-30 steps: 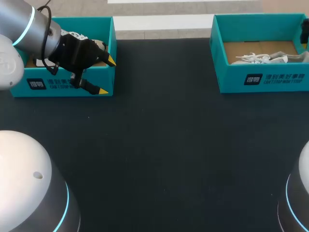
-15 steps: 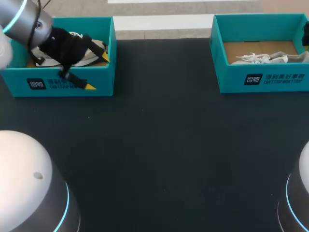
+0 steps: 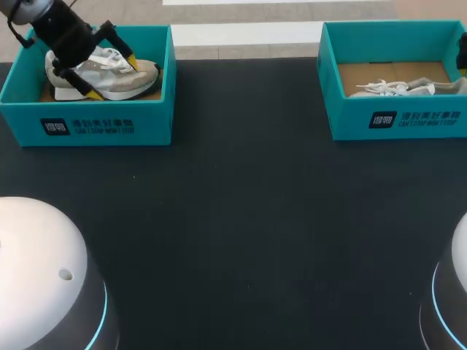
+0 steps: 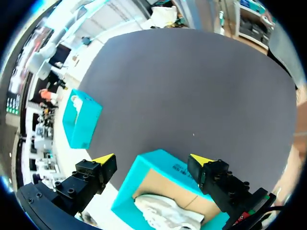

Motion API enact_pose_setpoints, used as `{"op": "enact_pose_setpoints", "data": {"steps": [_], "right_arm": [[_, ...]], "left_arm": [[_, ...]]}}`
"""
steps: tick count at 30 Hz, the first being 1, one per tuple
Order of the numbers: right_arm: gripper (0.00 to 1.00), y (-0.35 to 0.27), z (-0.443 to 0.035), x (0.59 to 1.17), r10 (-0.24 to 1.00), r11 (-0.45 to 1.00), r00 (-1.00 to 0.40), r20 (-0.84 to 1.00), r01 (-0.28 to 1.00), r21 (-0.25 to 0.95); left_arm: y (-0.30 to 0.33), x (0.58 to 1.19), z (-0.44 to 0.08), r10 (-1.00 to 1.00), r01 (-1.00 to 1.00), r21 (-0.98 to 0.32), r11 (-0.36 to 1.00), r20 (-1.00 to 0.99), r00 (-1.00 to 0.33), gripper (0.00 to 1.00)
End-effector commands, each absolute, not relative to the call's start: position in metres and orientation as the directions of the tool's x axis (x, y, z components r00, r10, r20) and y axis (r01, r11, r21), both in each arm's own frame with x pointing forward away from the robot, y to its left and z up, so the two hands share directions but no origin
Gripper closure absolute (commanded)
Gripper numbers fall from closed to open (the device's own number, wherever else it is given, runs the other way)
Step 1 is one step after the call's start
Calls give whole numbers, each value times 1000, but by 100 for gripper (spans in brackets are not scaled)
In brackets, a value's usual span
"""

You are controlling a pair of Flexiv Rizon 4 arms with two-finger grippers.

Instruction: Take the shoe out of the shoebox, open the shoe tongue, remove and reinsert the insole, then place the shoe into the shoebox

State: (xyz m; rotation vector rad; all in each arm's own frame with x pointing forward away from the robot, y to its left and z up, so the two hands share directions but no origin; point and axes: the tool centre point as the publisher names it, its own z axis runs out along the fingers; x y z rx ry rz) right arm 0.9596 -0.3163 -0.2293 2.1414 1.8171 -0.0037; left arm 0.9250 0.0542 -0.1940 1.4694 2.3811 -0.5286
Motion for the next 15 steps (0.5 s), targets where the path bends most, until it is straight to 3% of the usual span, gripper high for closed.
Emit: {"op": "enact_pose_setpoints", "data": {"steps": [1, 6, 11, 15], "right_arm": [[0, -316, -230, 959, 959, -131, 187, -213, 960, 249], [0, -316, -230, 959, 959, -131, 187, -213, 960, 249], [0, -316, -230, 959, 959, -131, 187, -213, 960, 249], [0, -316, -230, 959, 959, -131, 187, -213, 960, 249]], "left_arm": [[51, 927, -191, 879, 942, -93, 323, -338, -335, 0], [51, 927, -191, 879, 942, -93, 323, -338, -335, 0], [71, 953, -185, 930, 973, 86, 212, -325, -174, 0], [93, 982, -175, 953, 980, 132, 149, -283, -107, 0]]}}
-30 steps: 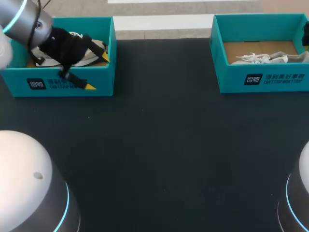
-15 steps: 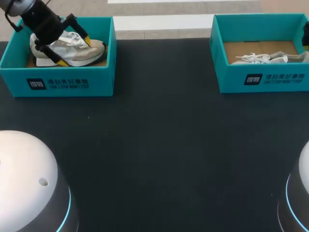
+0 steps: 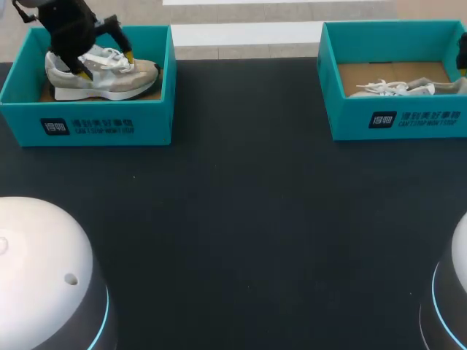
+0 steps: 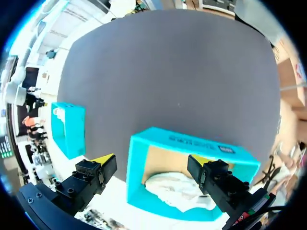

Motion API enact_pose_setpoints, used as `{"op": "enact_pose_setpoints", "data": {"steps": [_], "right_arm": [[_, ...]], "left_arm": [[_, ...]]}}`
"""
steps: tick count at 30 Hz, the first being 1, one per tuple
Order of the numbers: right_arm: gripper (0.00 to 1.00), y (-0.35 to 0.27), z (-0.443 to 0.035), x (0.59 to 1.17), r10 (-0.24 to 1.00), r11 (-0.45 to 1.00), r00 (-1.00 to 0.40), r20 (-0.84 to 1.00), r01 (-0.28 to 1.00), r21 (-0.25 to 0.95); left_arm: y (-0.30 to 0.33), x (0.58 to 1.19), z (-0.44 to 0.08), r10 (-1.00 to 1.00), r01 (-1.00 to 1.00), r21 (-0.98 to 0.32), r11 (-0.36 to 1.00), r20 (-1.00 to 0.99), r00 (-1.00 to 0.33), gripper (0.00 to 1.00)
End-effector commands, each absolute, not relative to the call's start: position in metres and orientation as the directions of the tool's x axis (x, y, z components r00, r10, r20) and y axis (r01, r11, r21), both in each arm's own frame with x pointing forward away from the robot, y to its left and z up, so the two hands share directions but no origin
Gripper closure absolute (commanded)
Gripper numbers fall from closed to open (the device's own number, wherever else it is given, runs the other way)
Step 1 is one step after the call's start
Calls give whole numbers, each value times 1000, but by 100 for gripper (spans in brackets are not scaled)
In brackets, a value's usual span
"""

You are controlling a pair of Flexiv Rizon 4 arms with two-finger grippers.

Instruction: Take the shoe out of the shoebox, open the shoe tongue, remove and reinsert the insole, then place the shoe into the shoebox

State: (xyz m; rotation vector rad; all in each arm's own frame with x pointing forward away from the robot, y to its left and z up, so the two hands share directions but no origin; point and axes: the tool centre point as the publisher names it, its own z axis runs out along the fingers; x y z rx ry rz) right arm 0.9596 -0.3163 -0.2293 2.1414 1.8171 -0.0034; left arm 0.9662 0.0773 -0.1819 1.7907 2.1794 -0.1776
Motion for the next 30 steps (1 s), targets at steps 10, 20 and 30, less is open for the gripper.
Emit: {"op": "enact_pose_setpoints", "data": {"steps": [10, 20, 30], "right_arm": [[0, -316, -230, 959, 959, -131, 187, -213, 960, 249], [0, -316, -230, 959, 959, -131, 187, -213, 960, 249], [0, -316, -230, 959, 959, -131, 187, -213, 960, 249]], "left_arm": [[136, 1023, -175, 979, 980, 164, 110, -189, -78, 0], [193, 1073, -196, 993, 974, 226, -27, -105, 52, 0], [247, 1128, -222, 999, 974, 226, -22, -40, 32, 0]]}}
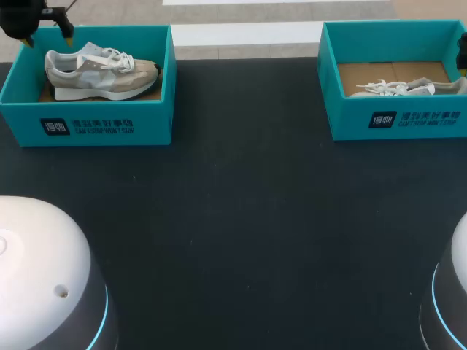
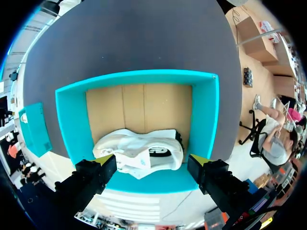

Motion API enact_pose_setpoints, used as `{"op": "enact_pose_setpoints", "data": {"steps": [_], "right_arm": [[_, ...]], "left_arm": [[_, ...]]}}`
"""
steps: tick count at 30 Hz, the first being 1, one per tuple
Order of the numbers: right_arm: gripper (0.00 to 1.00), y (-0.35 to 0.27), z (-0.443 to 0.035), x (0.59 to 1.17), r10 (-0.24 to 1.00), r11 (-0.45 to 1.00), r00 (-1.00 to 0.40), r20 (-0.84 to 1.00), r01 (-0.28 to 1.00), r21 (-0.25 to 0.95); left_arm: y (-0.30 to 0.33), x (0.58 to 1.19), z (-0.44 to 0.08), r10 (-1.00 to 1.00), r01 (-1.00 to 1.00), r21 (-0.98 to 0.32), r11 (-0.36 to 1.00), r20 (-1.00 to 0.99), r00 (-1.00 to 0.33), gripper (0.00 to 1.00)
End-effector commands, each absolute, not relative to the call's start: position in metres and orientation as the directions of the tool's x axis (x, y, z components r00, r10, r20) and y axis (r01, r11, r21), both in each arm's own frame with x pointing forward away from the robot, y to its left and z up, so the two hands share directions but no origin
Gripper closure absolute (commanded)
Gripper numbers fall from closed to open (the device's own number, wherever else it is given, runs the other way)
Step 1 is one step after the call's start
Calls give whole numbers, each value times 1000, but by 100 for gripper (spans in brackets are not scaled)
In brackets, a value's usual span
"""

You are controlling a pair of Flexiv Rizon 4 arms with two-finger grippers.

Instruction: Take the shoe out of the shoebox, open the shoe tongue, remove and reinsert the insole, then place the shoe into the shoebox

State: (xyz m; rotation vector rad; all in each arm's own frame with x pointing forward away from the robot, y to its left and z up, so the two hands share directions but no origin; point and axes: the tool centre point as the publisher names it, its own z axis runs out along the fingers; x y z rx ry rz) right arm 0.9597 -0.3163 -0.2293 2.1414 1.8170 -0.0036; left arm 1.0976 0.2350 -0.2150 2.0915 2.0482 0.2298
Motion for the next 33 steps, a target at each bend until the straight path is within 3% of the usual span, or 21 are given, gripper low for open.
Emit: {"op": "enact_pose_setpoints", "data": {"steps": [1, 10, 33], "right_arm": [[0, -316, -230, 959, 959, -131, 187, -213, 960, 249], [0, -316, -230, 959, 959, -131, 187, -213, 960, 249], [0, -316, -230, 959, 959, -131, 187, -213, 960, 249]], "left_arm": [[252, 1134, -225, 999, 973, 230, -25, -26, 32, 0], [273, 1163, -247, 999, 965, 257, -47, 6, 47, 0], [264, 1172, -259, 996, 964, 258, -64, 78, 45, 0]]}}
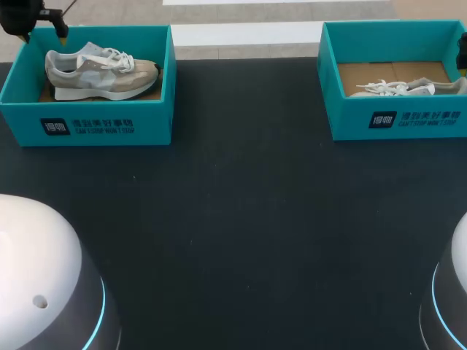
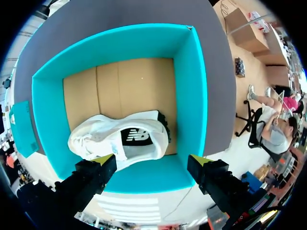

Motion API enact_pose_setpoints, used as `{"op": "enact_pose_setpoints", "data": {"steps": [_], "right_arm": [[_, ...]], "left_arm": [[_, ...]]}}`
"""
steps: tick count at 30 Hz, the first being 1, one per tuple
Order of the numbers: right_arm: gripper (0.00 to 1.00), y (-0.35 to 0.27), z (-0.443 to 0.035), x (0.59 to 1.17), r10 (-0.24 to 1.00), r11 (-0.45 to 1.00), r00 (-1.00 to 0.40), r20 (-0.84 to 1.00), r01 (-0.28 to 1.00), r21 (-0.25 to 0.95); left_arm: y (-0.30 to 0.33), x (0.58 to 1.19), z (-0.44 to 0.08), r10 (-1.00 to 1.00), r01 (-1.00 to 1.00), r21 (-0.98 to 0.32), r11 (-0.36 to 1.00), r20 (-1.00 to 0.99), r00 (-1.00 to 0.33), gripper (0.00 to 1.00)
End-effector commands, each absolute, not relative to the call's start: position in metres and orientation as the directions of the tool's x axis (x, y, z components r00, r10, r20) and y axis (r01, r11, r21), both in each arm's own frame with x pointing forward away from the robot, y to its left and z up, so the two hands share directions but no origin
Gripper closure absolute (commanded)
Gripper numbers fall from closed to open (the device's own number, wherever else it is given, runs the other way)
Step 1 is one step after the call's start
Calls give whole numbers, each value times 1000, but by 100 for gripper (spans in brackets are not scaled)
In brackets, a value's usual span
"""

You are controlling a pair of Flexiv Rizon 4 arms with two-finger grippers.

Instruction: Take the shoe out of the shoebox, open the shoe tongue, remove and reinsert the insole, then place the shoe into the shoebox

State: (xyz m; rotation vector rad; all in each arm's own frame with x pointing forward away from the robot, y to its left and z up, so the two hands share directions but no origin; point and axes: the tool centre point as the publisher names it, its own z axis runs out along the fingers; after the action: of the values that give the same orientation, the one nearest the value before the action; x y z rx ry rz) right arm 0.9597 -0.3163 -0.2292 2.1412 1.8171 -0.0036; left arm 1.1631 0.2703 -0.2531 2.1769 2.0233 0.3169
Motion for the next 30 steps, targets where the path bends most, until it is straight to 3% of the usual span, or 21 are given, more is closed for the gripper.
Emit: {"op": "enact_pose_setpoints", "data": {"steps": [1, 12, 14, 17, 30], "right_arm": [[0, -316, -230, 959, 959, -131, 187, -213, 960, 249], [0, -316, -230, 959, 959, -131, 187, -213, 960, 249], [0, -316, -230, 959, 959, -131, 187, -213, 960, 249], [0, -316, -230, 959, 959, -131, 187, -213, 960, 249], [0, -316, -230, 959, 959, -131, 187, -213, 960, 249]], "left_arm": [[264, 1174, -261, 996, 964, 259, -67, 80, 47, 0], [271, 1179, -277, 994, 971, 226, -72, 98, 51, 2], [275, 1180, -279, 994, 972, 222, -75, 98, 54, 16], [280, 1179, -281, 993, 975, 207, -85, 100, 65, 51], [286, 1182, -296, 992, 982, 161, -103, 86, 90, 56]]}}
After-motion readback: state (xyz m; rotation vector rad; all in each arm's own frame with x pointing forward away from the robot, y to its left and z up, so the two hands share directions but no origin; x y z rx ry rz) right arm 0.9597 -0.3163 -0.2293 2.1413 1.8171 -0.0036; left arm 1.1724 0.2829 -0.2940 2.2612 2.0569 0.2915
